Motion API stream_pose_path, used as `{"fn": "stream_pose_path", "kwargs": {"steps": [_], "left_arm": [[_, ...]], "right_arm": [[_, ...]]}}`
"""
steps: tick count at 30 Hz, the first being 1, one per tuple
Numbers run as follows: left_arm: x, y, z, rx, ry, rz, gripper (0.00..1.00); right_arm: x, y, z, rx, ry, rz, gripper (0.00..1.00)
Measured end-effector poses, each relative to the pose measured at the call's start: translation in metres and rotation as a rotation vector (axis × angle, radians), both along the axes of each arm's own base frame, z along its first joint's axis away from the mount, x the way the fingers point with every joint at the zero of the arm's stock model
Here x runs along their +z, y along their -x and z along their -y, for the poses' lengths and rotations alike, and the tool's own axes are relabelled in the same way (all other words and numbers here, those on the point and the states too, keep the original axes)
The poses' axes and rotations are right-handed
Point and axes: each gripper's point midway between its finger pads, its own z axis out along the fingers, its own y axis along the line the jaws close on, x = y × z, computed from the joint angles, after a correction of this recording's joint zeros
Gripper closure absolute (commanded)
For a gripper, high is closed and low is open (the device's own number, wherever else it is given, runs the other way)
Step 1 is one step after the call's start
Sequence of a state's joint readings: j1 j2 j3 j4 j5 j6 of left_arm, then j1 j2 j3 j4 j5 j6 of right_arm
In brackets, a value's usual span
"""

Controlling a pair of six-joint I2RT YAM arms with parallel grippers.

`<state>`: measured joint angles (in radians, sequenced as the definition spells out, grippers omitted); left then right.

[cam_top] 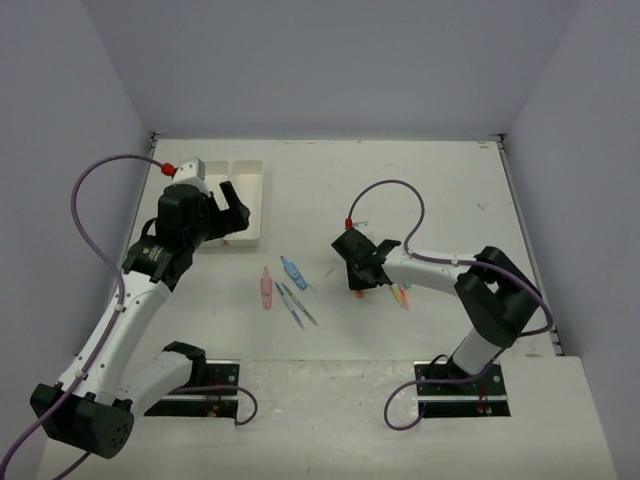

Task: Sort the stationery into containers
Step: Pick up the stationery from the center of the board.

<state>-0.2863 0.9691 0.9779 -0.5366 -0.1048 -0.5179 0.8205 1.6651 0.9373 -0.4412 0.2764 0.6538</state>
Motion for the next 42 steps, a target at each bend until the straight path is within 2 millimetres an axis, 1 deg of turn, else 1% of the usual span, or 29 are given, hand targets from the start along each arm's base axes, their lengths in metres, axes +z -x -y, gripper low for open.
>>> {"fn": "stream_pose_path", "kwargs": {"steps": [2,4,5,8,10,11,13,14,15,17,18,19,22,24,26,27,29,30,31,32,34,35,42], "left_arm": [[-0.008,0.005,0.019,-0.065,0.046,-0.013,0.00],[-0.016,0.010,0.046,-0.153,0.106,-0.027,0.00],[-0.021,0.014,0.058,-0.196,0.129,-0.037,0.00],[-0.027,0.026,0.115,-0.364,0.264,-0.021,0.00],[-0.032,0.041,0.151,-0.484,0.358,-0.023,0.00],[-0.035,0.048,0.165,-0.528,0.398,-0.028,0.00],[-0.036,0.056,0.186,-0.588,0.460,-0.031,0.02],[-0.032,0.058,0.196,-0.614,0.488,-0.021,0.04],[-0.025,0.057,0.204,-0.632,0.513,0.007,0.06],[-0.019,0.060,0.219,-0.668,0.544,0.025,0.12],[-0.016,0.060,0.225,-0.679,0.556,0.032,0.15],[-0.014,0.060,0.230,-0.688,0.566,0.037,0.19],[-0.014,0.056,0.238,-0.691,0.588,0.042,0.32],[-0.016,0.054,0.241,-0.687,0.595,0.034,0.51],[-0.019,0.052,0.245,-0.680,0.596,0.022,0.58],[-0.020,0.052,0.246,-0.677,0.597,0.017,0.60],[-0.022,0.051,0.247,-0.674,0.595,0.012,0.61],[-0.022,0.051,0.246,-0.671,0.595,0.012,0.63],[-0.022,0.051,0.246,-0.670,0.594,0.012,0.67],[-0.022,0.051,0.246,-0.669,0.594,0.013,0.74],[-0.022,0.050,0.246,-0.668,0.593,0.013,0.94],[-0.022,0.050,0.246,-0.668,0.593,0.013,1.00],[-0.018,0.049,0.248,-0.663,0.603,0.020,1.00]], "right_arm": [[0.007,0.007,0.011,-0.010,0.012,0.005,1.00],[0.024,0.010,0.017,-0.016,-0.002,0.040,1.00],[0.035,0.011,0.019,-0.018,-0.016,0.065,1.00],[0.075,0.011,0.013,0.034,-0.128,0.204,1.00],[0.104,0.016,0.009,0.088,-0.216,0.303,1.00],[0.117,0.019,0.006,0.112,-0.258,0.347,1.00],[0.140,0.024,0.000,0.156,-0.333,0.425,1.00],[0.148,0.026,-0.003,0.176,-0.357,0.456,1.00],[0.154,0.030,-0.007,0.199,-0.376,0.479,1.00],[0.163,0.036,-0.015,0.241,-0.401,0.507,1.00],[0.166,0.038,-0.018,0.258,-0.409,0.515,1.00],[0.167,0.040,-0.022,0.274,-0.414,0.521,1.00],[0.168,0.045,-0.028,0.304,-0.413,0.532,1.00],[0.168,0.046,-0.031,0.314,-0.408,0.537,1.00],[0.167,0.046,-0.033,0.321,-0.403,0.536,1.00],[0.166,0.047,-0.034,0.322,-0.401,0.537,1.00],[0.165,0.046,-0.034,0.319,-0.393,0.539,1.00],[0.165,0.046,-0.034,0.319,-0.392,0.540,1.00],[0.166,0.046,-0.035,0.318,-0.392,0.542,1.00],[0.167,0.045,-0.035,0.316,-0.392,0.544,1.00],[0.168,0.045,-0.035,0.313,-0.393,0.549,1.00],[0.169,0.044,-0.035,0.311,-0.393,0.551,1.00],[0.172,0.043,-0.034,0.306,-0.391,0.560,1.00]]}}
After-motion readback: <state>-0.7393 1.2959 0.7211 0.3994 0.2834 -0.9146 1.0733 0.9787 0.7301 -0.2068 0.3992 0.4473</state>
